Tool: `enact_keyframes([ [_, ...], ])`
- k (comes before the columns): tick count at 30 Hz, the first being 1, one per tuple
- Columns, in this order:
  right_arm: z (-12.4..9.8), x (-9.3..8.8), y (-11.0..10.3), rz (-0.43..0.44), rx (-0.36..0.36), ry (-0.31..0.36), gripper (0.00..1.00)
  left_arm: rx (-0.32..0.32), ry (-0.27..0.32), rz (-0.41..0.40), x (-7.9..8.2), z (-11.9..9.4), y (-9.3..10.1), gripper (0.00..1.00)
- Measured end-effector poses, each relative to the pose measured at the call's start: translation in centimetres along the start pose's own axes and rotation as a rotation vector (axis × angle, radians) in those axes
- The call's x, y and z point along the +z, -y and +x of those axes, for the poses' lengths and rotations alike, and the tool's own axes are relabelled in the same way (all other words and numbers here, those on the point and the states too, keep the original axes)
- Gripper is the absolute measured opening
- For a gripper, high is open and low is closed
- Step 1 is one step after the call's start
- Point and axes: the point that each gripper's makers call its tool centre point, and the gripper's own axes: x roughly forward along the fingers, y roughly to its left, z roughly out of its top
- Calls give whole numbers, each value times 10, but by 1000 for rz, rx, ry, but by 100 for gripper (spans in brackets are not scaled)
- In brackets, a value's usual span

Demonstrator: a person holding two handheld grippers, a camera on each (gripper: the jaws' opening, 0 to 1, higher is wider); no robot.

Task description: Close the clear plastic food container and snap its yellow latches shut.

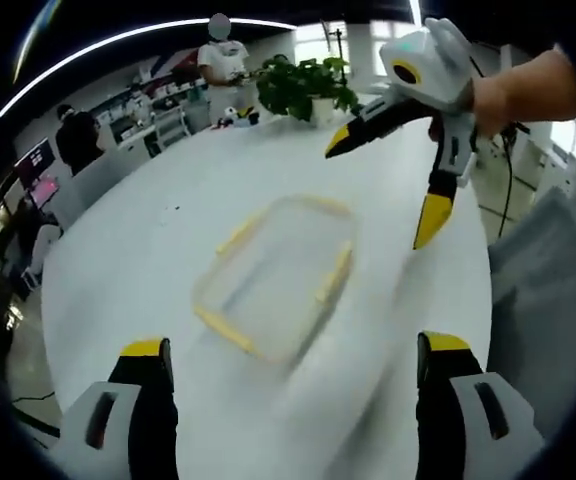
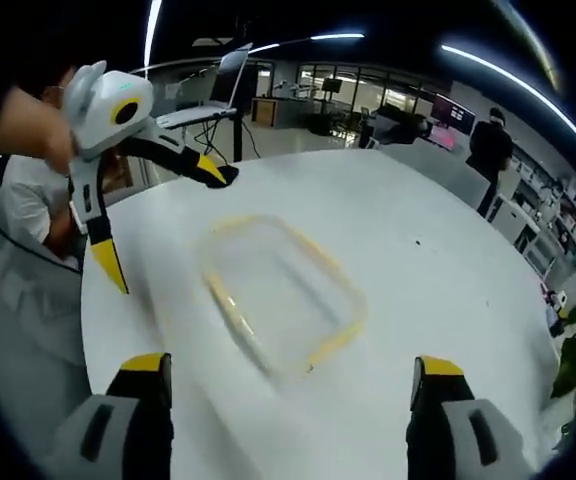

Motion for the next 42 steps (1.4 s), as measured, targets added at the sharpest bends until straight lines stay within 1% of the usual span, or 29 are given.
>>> enact_keyframes([
  [3,-9,0,-6,-30,-10,8,97,14,2,-8,-1,-8,3,99],
  [5,-13,0,-8,-26,-10,19,97,32,14,-23,-1,-14,4,98],
  [9,-24,-6,-12,-10,-20,25,97,35,8,-15,-4,-25,15,99],
  [12,-34,-7,-16,-1,-28,41,96,32,27,-34,-3,-35,26,99],
  [15,-44,-5,-23,33,-26,65,96,37,32,-37,-5,-44,35,99],
  [19,-58,-3,-34,34,-23,96,95,51,40,-48,-11,-58,46,99],
  [21,-64,-4,-37,21,-25,102,95,67,26,-70,-17,-65,50,98],
  [22,-66,-5,-38,20,-26,104,95,71,33,-77,-17,-68,52,98],
  [23,-70,-6,-40,20,-24,110,95,82,54,-84,-15,-72,52,98],
  [25,-76,-9,-45,18,-28,118,96,83,48,-93,-20,-80,58,98],
  [29,-90,-16,-56,8,-29,122,97,99,63,-118,-25,-93,67,98],
  [30,-95,-17,-58,11,-35,127,97,102,61,-113,-28,-97,71,98],
  [31,-98,-18,-60,18,-35,133,97,101,64,-100,-30,-99,75,98],
  [34,-108,-23,-64,39,-52,144,97,102,56,-112,-40,-106,86,99],
  [35,-111,-26,-68,65,-46,155,97,111,52,-111,-45,-111,88,99],
  [38,-118,-33,-74,87,-39,158,98,133,51,-136,-52,-120,92,98],
  [39,-120,-34,-75,90,-43,160,98,143,55,-156,-54,-124,92,98],
  [42,-130,-38,-79,100,-47,172,99,161,47,-145,-62,-132,95,97],
])
